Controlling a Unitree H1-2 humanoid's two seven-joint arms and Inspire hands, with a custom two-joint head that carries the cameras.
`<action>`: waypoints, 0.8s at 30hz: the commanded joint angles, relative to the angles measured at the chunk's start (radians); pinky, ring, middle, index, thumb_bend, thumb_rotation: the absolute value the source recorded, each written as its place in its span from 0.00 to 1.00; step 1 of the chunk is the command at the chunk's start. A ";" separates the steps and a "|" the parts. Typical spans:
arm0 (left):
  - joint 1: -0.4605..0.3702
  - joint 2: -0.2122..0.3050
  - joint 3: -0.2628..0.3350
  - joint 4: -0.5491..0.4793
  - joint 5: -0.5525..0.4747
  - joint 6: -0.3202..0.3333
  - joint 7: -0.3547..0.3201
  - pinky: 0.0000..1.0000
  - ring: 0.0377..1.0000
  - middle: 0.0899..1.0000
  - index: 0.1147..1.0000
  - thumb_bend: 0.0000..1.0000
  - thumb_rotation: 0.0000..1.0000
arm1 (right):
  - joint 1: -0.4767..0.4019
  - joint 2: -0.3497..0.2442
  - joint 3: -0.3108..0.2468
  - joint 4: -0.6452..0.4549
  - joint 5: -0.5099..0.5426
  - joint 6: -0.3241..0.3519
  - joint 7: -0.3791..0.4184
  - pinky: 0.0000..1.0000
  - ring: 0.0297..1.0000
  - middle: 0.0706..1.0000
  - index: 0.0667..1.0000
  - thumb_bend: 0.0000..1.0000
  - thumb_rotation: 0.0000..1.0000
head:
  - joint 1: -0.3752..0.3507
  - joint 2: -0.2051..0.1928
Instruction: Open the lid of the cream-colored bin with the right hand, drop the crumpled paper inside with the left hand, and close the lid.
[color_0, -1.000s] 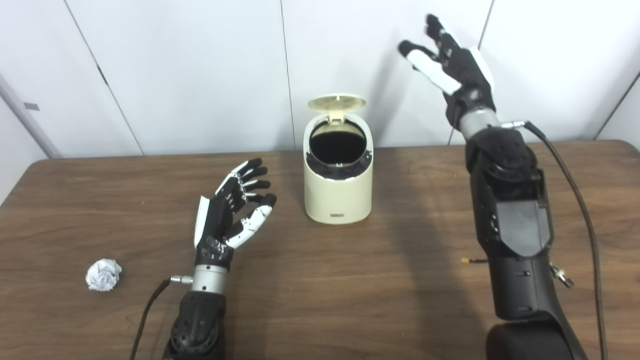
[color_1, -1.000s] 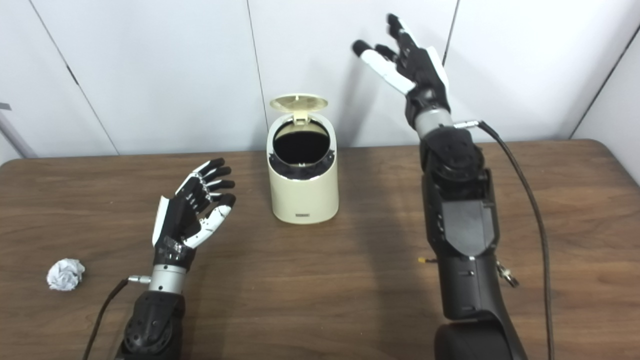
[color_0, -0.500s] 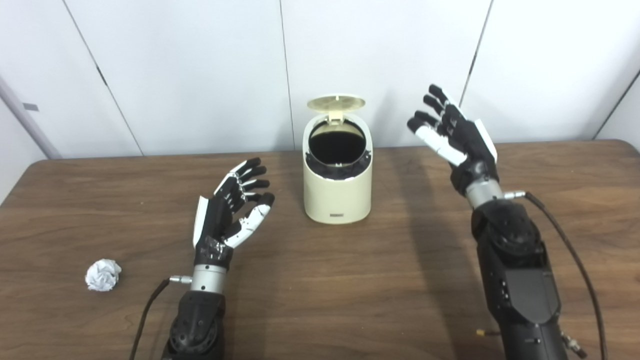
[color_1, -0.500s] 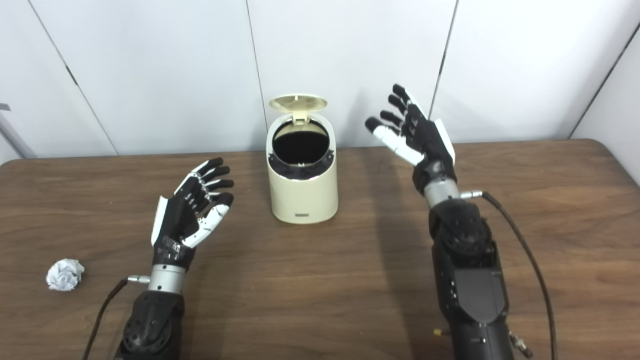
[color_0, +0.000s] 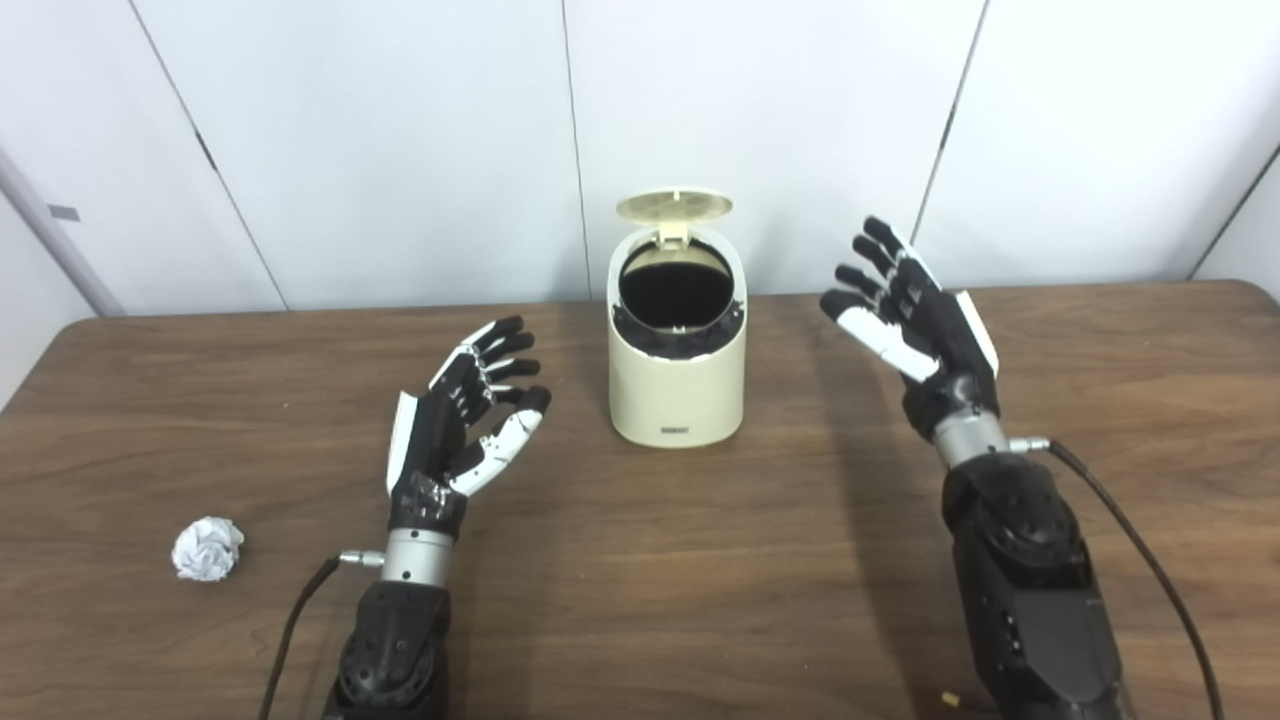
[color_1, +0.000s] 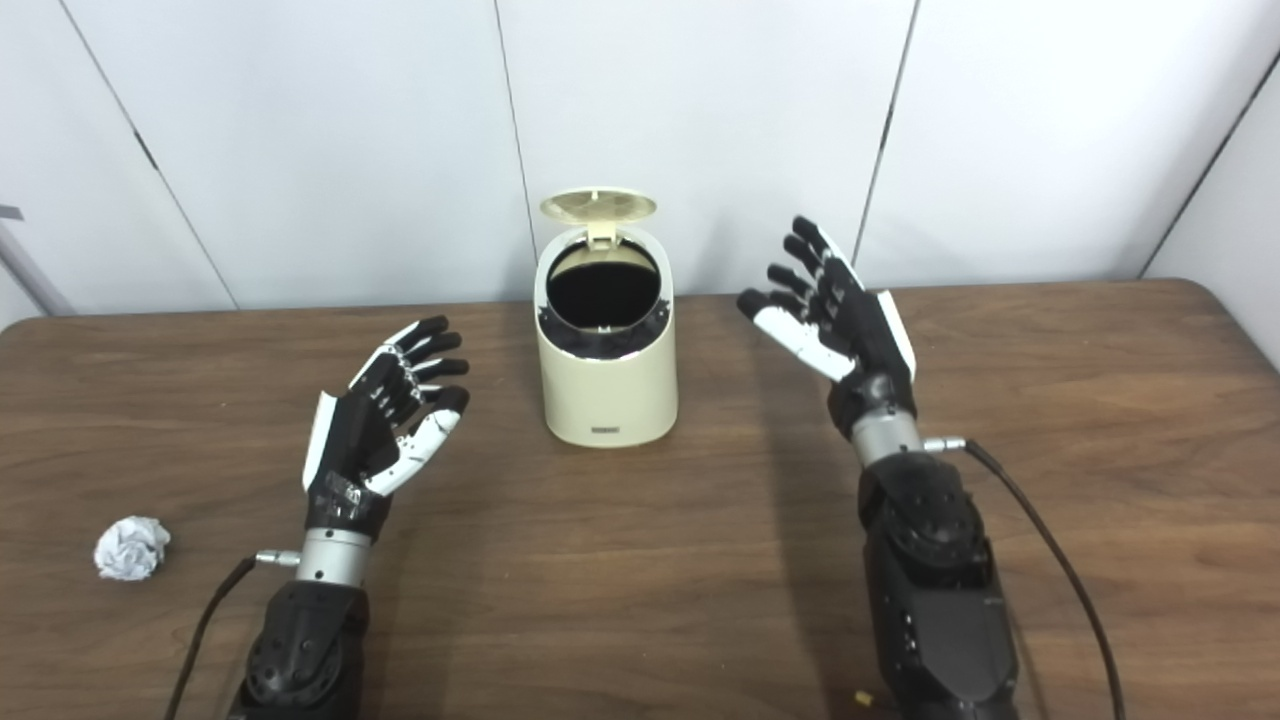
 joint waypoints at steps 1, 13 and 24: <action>-0.026 0.007 -0.003 -0.016 -0.001 -0.030 0.000 0.58 0.69 0.77 0.81 0.58 0.32 | -0.030 0.003 -0.002 -0.034 0.016 -0.059 -0.006 0.79 0.82 0.90 0.90 0.78 0.34 | 0.008 0.004; -0.029 -0.024 -0.027 0.003 0.016 -0.030 0.010 0.59 0.71 0.77 0.80 0.56 0.28 | -0.001 -0.043 -0.008 0.011 0.036 -0.118 0.023 0.86 0.85 0.93 0.93 0.74 0.34 | 0.243 -0.023; -0.036 -0.082 -0.050 0.029 0.075 -0.035 0.061 0.61 0.72 0.78 0.81 0.53 0.20 | 0.029 -0.079 -0.001 -0.059 0.043 -0.035 0.025 0.73 0.79 0.88 0.88 0.71 0.39 | 0.388 -0.062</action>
